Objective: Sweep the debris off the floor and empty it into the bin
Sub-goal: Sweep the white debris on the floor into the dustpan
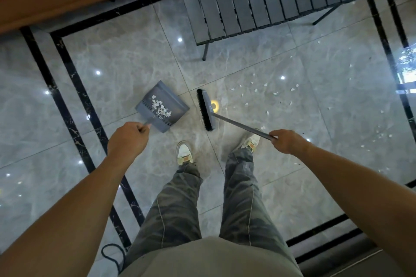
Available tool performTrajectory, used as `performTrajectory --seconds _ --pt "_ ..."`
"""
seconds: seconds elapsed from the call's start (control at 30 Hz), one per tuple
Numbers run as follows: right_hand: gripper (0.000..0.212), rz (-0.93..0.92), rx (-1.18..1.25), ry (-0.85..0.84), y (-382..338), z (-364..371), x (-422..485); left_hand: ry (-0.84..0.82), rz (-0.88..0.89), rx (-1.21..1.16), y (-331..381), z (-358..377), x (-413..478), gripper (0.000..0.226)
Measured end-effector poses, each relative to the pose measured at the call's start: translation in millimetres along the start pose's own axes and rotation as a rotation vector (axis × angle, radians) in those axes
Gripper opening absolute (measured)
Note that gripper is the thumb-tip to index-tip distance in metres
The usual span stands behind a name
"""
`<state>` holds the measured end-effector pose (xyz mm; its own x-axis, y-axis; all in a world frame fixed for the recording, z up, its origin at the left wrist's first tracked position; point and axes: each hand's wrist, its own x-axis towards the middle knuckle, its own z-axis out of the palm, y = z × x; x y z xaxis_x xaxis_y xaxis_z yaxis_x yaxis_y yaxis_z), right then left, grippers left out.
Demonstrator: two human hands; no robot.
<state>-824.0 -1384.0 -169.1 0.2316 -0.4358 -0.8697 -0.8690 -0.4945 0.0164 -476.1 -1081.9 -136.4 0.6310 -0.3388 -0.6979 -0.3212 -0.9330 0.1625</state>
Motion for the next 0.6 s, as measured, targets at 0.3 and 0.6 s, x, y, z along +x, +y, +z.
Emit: performTrajectory --seconds 0.3,0.6 --pt "0.036 0.13 -0.117 0.005 126 -55 78 0.029 -0.008 0.033 97 35 -5 0.041" --pt "0.034 0.228 -0.067 0.039 203 -106 86 0.059 -0.02 0.033 176 43 -2 0.041"
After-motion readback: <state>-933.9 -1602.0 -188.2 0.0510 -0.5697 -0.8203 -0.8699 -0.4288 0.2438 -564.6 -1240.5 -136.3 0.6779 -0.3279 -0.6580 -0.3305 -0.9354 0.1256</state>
